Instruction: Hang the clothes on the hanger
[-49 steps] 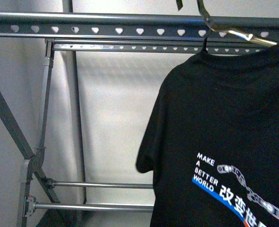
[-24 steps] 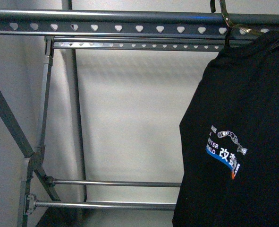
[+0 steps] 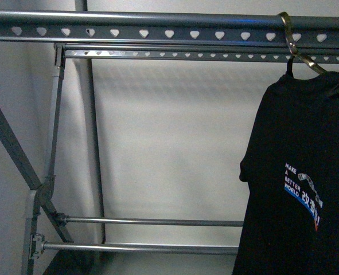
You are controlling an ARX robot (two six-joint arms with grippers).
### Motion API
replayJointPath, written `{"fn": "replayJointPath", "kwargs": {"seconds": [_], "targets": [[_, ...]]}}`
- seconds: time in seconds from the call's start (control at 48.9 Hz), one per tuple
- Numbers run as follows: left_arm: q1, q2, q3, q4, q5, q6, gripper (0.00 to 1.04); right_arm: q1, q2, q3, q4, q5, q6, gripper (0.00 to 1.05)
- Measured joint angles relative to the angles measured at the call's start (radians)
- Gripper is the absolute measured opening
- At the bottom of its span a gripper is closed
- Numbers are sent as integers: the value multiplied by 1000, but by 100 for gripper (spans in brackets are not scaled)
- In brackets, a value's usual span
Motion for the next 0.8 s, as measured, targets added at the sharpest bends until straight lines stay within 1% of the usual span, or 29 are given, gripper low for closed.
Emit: {"fn": "replayJointPath", "kwargs": {"seconds": [0.102,0.164,0.225,0.246,0.307,0.327,0.368,0.43,0.45,0.512,0.552,0.573,0.614,0.634,0.655,0.675,0.716,0.757,0.798], "targets": [[0,-35,-11,-24,0,0,4,5,-32,-82,71,-3,17,3],[0,-57,-17,-40,0,0,4,10,-57,-130,130,10,16,11],[0,-83,-22,-58,0,0,4,16,-94,-185,198,32,5,22],[0,-92,-24,-65,0,0,4,18,-106,-203,217,41,-1,23],[0,-105,-35,-68,0,0,4,28,-164,-283,316,104,-42,34],[0,-108,-40,-61,0,0,4,30,-175,-298,334,114,-51,36],[0,-117,-48,-58,2,2,4,36,-227,-363,414,153,-82,43],[0,-138,-48,-70,0,3,4,47,-326,-467,545,186,-124,53],[0,-142,-48,-74,0,3,4,49,-345,-485,565,192,-131,55],[0,-169,-48,-97,0,3,4,61,-473,-594,667,208,-170,66],[0,-195,-48,-121,0,3,4,73,-615,-711,758,241,-200,76],[0,-198,-48,-126,0,3,4,75,-640,-731,770,248,-211,78],[0,-214,-48,-140,0,3,4,85,-742,-808,786,286,-241,85],[0,-225,-48,-151,0,3,4,95,-818,-869,794,315,-273,90],[0,-232,-48,-158,0,3,4,108,-895,-927,791,340,-299,95],[0,-242,-48,-169,0,3,4,117,-947,-962,781,359,-317,98],[0,-261,-48,-188,0,3,4,136,-1111,-1010,560,403,-373,89],[0,-280,-48,-207,0,3,4,139,-1294,-1085,328,411,-410,79],[0,-293,-48,-221,0,3,4,140,-1442,-1175,201,412,-428,70]]}}
